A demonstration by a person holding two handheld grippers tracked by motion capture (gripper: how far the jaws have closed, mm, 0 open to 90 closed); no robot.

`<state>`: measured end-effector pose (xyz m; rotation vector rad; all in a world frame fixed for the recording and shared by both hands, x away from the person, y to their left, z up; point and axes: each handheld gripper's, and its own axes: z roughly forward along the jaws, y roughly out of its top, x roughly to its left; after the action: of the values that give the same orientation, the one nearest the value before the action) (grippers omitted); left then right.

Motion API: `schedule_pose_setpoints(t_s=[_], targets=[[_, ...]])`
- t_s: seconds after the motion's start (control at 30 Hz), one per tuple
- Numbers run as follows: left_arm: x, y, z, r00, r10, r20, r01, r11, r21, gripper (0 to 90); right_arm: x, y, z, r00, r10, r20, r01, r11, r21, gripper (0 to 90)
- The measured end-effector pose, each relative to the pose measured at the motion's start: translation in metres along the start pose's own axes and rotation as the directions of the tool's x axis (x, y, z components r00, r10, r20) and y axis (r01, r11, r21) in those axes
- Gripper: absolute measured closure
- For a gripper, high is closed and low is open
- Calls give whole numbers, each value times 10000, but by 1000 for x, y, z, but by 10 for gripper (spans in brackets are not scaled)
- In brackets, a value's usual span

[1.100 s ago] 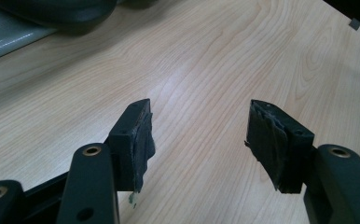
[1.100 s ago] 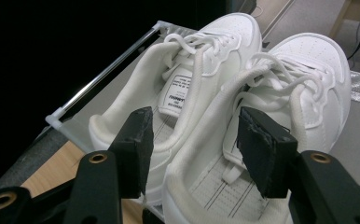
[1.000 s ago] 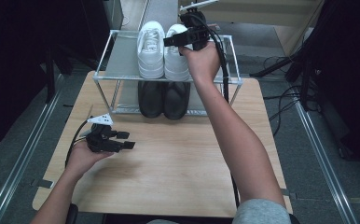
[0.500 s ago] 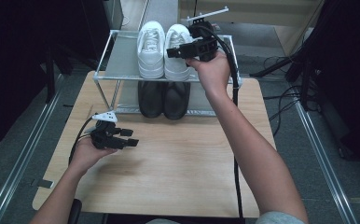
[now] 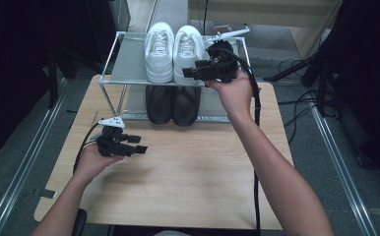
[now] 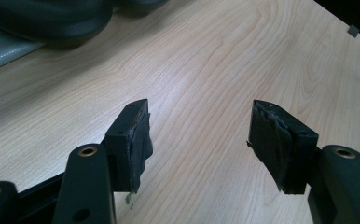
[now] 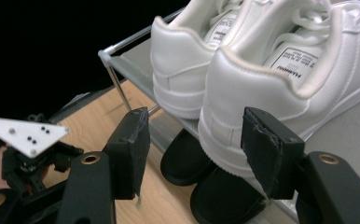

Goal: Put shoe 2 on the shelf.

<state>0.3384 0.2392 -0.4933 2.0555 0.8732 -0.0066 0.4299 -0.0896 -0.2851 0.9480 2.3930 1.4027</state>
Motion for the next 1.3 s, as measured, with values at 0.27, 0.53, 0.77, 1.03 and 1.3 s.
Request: schedule_pose_setpoints(t_s=[0.27,0.53,0.77,1.03,1.3], targets=[[-1,0,0,10000,-5,-60,4,10000,-48,385,4,-25,-2,9996,-67,-274,63,9998,-170,412],[-2,0,1,10000,36,-87,-36,10000,-15,382,4,-53,-1,9990,-93,-430,85,9998,-192,405],[-3,0,2,9999,31,-141,-31,10000,-40,380,1,-82,4,9970,52,-768,-71,9997,-239,415],[-6,0,4,9994,93,-324,-94,10000,-20,381,1,-111,6,9960,30,-896,-36,10000,-68,414],[-8,-1,5,9992,106,-393,-106,9999,-4,379,-1,-143,4,9934,304,-1106,-304,9995,10,409]])
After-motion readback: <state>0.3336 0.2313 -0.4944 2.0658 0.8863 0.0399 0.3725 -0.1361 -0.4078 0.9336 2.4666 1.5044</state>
